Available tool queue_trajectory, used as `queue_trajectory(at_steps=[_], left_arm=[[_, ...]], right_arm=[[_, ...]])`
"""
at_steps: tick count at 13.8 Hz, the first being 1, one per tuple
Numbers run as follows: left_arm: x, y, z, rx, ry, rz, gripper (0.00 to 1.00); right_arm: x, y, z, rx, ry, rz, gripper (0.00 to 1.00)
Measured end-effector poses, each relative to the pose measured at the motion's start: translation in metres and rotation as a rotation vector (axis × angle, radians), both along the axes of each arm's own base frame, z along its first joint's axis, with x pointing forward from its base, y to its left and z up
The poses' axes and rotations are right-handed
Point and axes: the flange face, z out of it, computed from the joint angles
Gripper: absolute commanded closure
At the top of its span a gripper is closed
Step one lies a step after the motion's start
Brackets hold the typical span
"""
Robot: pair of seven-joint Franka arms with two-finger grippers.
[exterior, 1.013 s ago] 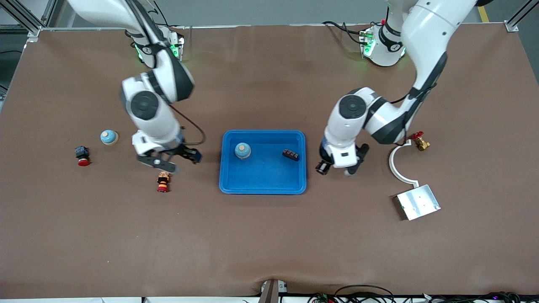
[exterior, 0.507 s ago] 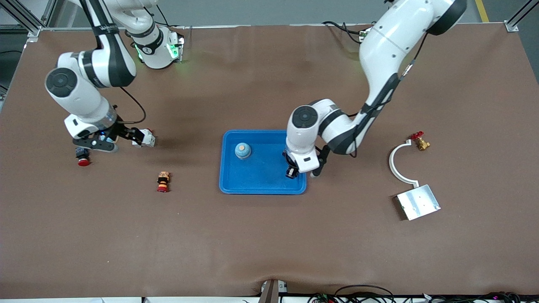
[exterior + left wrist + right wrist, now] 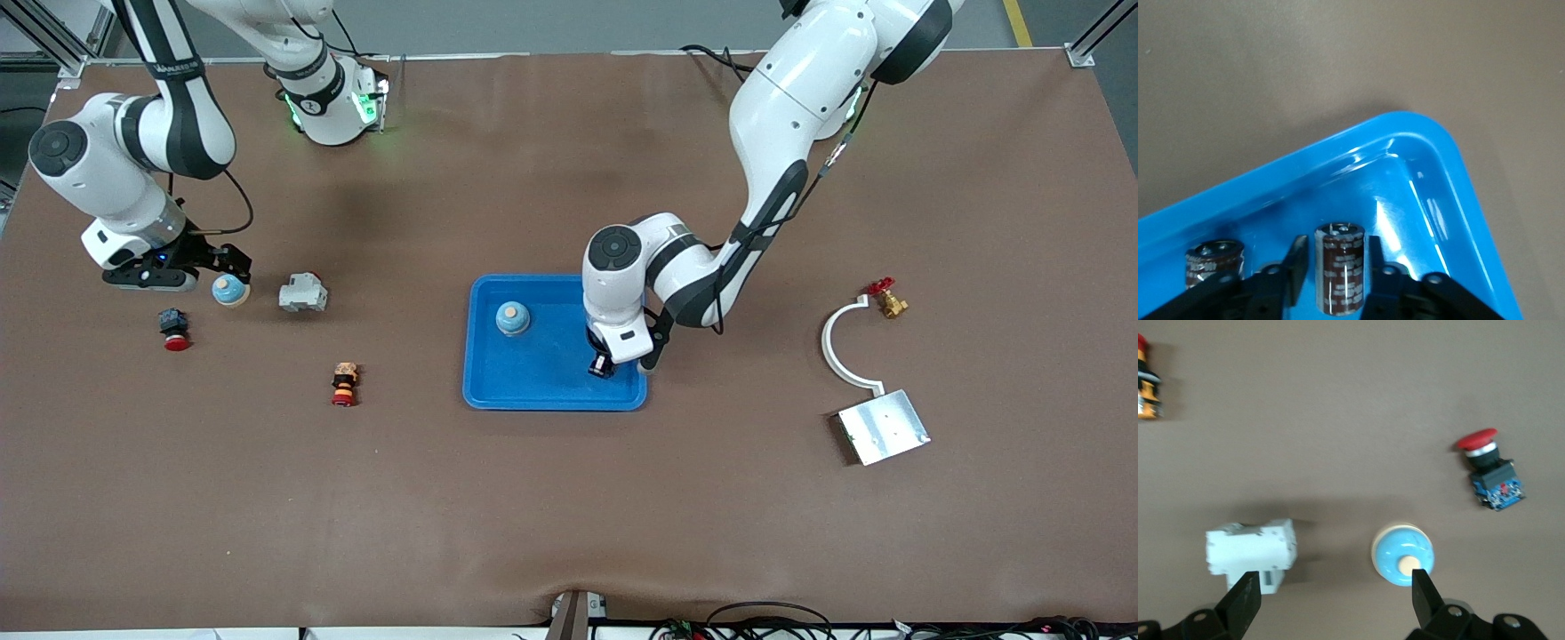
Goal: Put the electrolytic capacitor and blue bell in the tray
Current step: 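Grasp the second blue bell with the right gripper while the left gripper retracts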
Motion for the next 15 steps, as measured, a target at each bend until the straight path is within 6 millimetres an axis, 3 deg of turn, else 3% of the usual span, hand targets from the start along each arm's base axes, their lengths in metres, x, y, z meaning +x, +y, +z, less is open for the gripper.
queue_trajectory(at_steps=[4, 8, 12, 15], left_arm=[[0.032, 0.009, 0.044, 0.066, -0.007, 0.022, 0.0], [0.061, 0.039, 0.122, 0.095, 0.004, -0.128, 0.0], [0.086, 0.113, 0.221, 0.117, 0.052, -0.386, 0.0], [0.098, 0.183, 0.277, 0.139, 0.084, -0.521, 0.0]], right_arm=[[-0.016, -0.028, -0.019, -0.007, -0.013, 0.014, 0.0], [-0.023, -0.048, -0.058, -0.012, -0.016, 0.012, 0.0], [-0.03, -0.05, -0.103, -0.013, -0.018, 0.005, 0.0], [-0.033, -0.051, -0.118, -0.012, -0.014, 0.001, 0.0]])
